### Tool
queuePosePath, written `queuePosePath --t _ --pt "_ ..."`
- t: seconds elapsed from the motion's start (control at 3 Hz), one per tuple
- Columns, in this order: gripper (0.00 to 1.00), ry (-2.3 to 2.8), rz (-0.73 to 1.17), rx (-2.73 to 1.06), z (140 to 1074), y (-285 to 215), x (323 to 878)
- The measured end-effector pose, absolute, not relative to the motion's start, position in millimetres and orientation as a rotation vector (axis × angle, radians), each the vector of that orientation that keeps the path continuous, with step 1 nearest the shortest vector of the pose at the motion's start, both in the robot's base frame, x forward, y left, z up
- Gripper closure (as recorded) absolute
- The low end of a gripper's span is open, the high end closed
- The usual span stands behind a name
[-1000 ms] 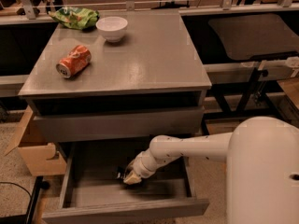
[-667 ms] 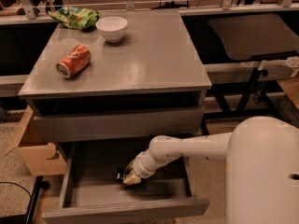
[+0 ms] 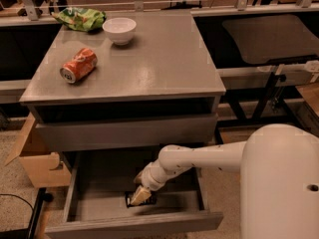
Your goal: Place rxbar chocolate into middle drawer
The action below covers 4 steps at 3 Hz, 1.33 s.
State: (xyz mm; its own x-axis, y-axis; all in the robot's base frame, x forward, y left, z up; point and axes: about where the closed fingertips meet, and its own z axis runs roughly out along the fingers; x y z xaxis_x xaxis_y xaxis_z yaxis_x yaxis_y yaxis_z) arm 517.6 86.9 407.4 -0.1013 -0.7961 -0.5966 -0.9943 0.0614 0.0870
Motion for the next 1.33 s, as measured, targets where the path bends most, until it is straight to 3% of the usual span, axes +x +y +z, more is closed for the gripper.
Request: queuePosePath --t 0.33,1.33 --pt "0.00 1.956 0.666 -1.774 415 81 520" --pt "0.00 1.993 0.609 -1.471 465 -10 533"
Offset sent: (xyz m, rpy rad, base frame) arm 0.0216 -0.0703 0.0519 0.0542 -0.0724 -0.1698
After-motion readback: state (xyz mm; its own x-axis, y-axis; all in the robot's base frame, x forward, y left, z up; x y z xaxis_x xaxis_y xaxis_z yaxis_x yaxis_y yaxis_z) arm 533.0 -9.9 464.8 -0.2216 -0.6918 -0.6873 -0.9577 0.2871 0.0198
